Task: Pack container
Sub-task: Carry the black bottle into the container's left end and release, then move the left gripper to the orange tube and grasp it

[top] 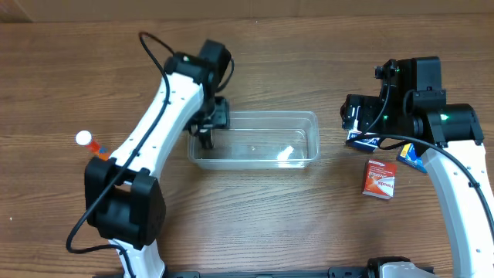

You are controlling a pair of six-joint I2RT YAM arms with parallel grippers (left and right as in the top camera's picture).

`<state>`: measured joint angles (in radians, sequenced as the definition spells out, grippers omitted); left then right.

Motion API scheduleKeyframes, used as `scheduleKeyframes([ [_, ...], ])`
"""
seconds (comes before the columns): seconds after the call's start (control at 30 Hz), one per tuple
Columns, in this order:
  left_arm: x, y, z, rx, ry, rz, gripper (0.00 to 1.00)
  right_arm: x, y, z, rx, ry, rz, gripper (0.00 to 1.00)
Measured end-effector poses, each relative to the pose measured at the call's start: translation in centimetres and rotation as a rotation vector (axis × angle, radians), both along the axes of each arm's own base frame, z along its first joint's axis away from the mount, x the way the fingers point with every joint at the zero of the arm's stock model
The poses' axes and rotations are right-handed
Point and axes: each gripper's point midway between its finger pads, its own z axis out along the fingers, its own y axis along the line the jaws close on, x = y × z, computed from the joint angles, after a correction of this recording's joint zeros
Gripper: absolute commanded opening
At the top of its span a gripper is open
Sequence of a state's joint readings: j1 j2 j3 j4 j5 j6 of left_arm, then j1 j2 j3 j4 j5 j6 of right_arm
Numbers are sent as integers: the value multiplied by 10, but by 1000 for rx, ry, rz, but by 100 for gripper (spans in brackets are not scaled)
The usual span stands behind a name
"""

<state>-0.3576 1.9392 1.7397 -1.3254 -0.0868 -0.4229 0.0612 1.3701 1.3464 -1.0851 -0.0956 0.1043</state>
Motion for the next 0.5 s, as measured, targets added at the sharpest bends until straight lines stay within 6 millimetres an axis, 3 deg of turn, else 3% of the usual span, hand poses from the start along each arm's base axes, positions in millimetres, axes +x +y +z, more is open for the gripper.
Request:
scheduleKeyframes([
  [0.1,18,-3,52,-27,-103,3,100,0,0,0,0,0,0,100],
  [0.2,20,14,102,-62,-213,44,100,0,0,0,0,0,1,100],
  [0.3,2,71,155,-76,-326,182,100,0,0,0,1,0,0,100],
  [0.4,-33,155,201,-49,-453,417,100,0,0,0,0,-1,1,100],
  [0.5,-57,197,209,-26,-463,561,100,0,0,0,1,0,1,100],
])
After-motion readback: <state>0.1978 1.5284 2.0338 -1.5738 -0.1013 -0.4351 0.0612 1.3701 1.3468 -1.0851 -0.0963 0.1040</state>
